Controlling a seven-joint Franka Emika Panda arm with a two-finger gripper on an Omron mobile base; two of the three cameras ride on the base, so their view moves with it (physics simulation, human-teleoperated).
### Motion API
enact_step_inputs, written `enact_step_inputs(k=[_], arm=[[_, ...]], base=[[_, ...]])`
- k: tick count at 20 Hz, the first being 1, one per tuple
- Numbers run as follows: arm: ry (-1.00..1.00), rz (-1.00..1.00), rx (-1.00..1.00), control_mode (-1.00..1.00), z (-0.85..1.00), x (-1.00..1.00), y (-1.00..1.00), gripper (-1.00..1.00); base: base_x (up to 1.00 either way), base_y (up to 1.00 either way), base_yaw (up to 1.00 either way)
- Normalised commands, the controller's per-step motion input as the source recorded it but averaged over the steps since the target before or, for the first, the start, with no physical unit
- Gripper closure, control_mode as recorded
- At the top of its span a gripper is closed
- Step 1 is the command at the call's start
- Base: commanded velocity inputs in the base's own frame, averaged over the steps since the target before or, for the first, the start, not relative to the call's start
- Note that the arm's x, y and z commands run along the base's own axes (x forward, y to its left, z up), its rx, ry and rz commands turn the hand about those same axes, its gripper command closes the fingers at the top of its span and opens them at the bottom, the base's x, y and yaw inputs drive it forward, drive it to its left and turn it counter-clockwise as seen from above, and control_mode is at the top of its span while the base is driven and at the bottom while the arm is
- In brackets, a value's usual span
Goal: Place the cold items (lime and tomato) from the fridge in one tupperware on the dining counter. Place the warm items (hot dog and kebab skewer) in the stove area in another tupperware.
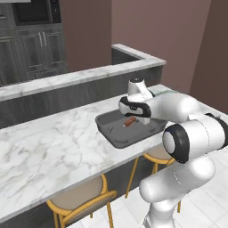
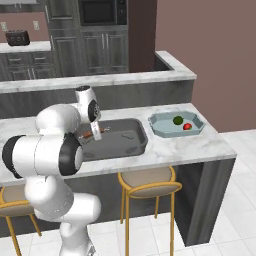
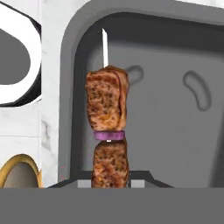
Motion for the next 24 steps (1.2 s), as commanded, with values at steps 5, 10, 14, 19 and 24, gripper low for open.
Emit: enact_step_inputs(k=[5,10,14,19,24], arm=[[-0.01,0.13,0.02,-1.0,-0.54,0.38,-0.37,1.0],[-0.02,0.11,0.02,-1.0,-0.47,0.28,-0.33,1.0],[0.0,0.1,0.0,-1.0,-0.38,0.38,-0.15,1.0],[0.0,0.03,0.0,-1.0,-0.27,0.45,-0.05,1.0],[0.0,0.0,0.0,-1.0,-0.33,0.45,-0.13,1.0]], base=[[0.0,0.0,0.0],[0.0,0.0,0.0],[0.0,0.0,0.0],[0.0,0.0,0.0],[0.0,0.0,0.0]])
